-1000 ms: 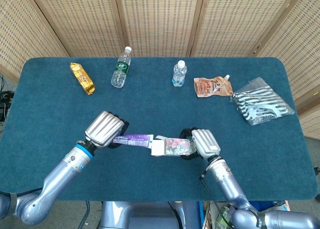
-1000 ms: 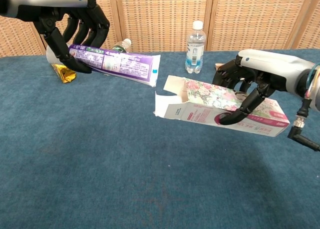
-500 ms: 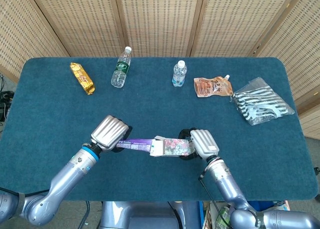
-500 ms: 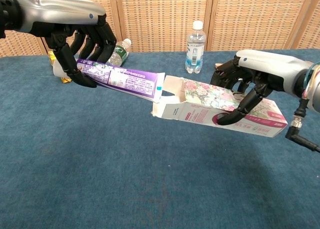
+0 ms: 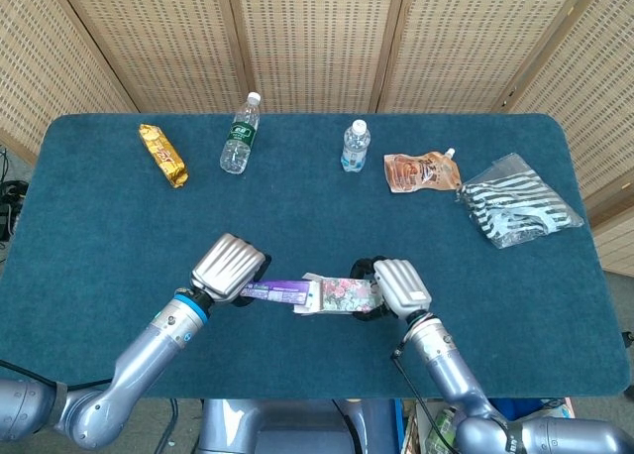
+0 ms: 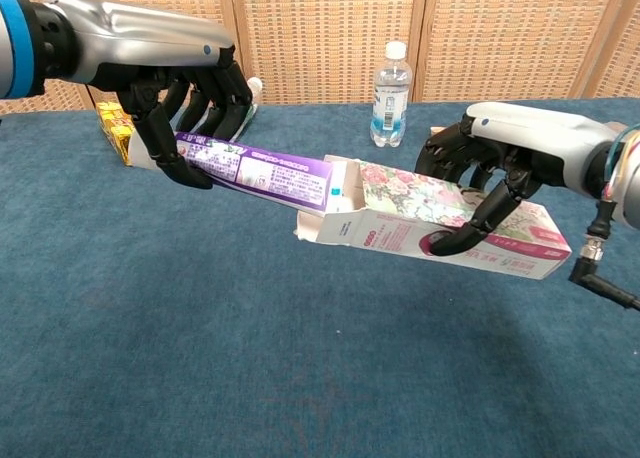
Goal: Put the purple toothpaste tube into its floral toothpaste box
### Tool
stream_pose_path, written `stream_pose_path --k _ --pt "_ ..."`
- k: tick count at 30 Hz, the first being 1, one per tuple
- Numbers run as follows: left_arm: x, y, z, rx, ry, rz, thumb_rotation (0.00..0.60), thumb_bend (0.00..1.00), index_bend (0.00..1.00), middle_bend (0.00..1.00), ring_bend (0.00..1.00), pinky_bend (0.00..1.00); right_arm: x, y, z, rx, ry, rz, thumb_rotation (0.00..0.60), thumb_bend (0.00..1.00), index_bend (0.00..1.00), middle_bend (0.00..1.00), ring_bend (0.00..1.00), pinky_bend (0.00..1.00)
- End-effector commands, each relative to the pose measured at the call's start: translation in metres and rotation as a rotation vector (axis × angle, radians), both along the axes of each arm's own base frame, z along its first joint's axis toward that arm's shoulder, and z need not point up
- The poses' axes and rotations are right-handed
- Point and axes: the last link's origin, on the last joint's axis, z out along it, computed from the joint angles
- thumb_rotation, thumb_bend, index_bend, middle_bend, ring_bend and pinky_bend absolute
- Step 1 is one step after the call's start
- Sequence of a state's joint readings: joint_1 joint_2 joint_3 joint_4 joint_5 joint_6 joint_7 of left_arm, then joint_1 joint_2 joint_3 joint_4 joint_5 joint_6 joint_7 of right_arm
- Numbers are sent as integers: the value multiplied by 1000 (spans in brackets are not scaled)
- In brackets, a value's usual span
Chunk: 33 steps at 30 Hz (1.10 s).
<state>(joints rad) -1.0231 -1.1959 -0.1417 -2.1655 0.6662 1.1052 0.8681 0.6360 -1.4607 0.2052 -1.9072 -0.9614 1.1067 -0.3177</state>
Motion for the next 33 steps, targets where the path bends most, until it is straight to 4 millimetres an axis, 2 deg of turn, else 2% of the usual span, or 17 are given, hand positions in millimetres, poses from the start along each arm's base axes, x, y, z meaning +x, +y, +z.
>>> stream_pose_path --k 1,26,29,33 --pt "0 0 -3 3 8 0 600 270 802 684 563 562 0 0 0 -1 0 2 600 7 594 541 384 431" --pt "19 -5 -30 34 -89 -86 600 270 802 679 562 562 12 6 3 39 -75 0 600 7 594 542 384 431" --pt "22 -5 -32 50 -91 -108 600 270 802 633 529 543 13 7 4 51 -98 -3 600 7 594 542 384 431" --pt "28 -4 -30 108 -83 -177 600 270 770 522 428 464 15 7 6 62 -128 -10 600 6 594 542 384 431"
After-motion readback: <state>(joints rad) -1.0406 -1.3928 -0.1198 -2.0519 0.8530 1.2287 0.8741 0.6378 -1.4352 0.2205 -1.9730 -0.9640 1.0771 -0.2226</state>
